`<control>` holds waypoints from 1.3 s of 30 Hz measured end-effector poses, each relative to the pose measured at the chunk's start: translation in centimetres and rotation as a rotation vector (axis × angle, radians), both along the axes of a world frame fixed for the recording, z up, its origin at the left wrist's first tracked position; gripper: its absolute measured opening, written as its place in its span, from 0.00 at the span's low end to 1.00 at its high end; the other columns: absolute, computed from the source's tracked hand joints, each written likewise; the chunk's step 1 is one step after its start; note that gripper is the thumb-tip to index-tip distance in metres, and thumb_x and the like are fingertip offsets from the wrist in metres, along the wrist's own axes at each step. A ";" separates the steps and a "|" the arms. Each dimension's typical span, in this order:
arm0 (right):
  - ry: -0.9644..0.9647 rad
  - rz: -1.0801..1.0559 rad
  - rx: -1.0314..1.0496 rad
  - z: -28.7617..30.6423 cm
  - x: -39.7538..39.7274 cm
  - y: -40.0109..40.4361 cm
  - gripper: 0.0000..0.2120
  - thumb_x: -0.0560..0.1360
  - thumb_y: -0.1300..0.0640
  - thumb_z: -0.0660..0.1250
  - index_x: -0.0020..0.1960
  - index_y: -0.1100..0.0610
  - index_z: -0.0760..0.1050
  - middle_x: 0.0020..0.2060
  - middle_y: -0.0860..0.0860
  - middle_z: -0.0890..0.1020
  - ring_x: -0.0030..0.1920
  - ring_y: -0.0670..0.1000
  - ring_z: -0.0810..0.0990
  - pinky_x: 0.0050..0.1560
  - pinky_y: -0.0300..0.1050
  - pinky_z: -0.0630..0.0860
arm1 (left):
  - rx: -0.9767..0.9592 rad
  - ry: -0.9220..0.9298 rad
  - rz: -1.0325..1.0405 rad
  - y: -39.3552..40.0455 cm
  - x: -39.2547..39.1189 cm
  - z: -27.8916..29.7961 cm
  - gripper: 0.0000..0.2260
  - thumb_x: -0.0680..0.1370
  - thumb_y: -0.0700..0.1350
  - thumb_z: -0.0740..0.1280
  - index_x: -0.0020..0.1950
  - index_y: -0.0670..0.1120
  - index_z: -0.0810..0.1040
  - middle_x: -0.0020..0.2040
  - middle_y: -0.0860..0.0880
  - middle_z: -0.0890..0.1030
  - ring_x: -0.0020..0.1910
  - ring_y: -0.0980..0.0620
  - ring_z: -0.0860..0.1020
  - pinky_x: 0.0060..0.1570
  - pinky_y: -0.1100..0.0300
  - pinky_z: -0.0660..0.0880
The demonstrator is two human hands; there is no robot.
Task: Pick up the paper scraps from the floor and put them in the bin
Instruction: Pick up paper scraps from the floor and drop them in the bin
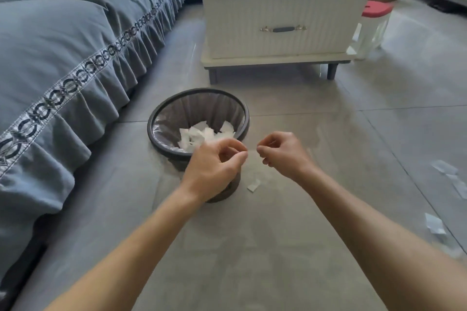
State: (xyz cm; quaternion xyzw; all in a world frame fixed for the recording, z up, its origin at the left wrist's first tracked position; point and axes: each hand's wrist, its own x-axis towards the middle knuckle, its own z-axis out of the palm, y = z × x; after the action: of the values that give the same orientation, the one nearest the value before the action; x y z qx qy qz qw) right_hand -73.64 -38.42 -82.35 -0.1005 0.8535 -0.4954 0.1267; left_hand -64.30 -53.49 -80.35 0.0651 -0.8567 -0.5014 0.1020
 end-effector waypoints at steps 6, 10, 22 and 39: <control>-0.124 -0.016 0.166 -4.7 2.8 7.2 0.02 0.71 0.59 0.67 0.41 0.54 0.79 0.35 0.54 0.84 0.38 0.52 0.83 0.30 0.40 0.74 | -0.194 -0.293 -0.132 4.5 -3.1 -9.8 0.09 0.76 0.44 0.67 0.56 0.50 0.81 0.53 0.53 0.82 0.52 0.55 0.80 0.50 0.63 0.74; -0.147 -0.070 0.175 -6.9 3.3 10.5 0.03 0.72 0.59 0.66 0.41 0.53 0.78 0.36 0.52 0.82 0.41 0.53 0.84 0.27 0.36 0.70 | -0.389 -0.427 -0.119 5.3 -7.4 -15.3 0.20 0.75 0.38 0.64 0.67 0.45 0.74 0.69 0.43 0.73 0.69 0.46 0.70 0.65 0.62 0.64; -0.115 -0.003 0.273 -10.9 4.0 14.9 0.04 0.72 0.57 0.67 0.45 0.54 0.80 0.39 0.49 0.82 0.41 0.48 0.80 0.35 0.36 0.72 | -0.457 -0.379 -0.266 11.2 -5.5 -19.2 0.13 0.73 0.35 0.62 0.51 0.46 0.82 0.49 0.47 0.80 0.50 0.48 0.78 0.52 0.59 0.74; -0.084 -0.336 0.499 -16.2 19.3 35.4 0.07 0.72 0.60 0.64 0.49 0.58 0.78 0.47 0.54 0.81 0.47 0.56 0.80 0.46 0.48 0.77 | -0.578 -0.522 -0.919 29.1 6.9 -17.8 0.25 0.72 0.41 0.73 0.68 0.52 0.74 0.58 0.50 0.70 0.44 0.53 0.74 0.49 0.63 0.71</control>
State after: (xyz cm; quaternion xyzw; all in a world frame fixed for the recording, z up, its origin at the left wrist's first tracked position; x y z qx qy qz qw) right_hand -54.34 -2.99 -98.55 0.0969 0.9475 -0.2882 0.0987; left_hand -57.35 -24.41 -98.13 -0.2212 -0.8954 -0.2084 -0.3255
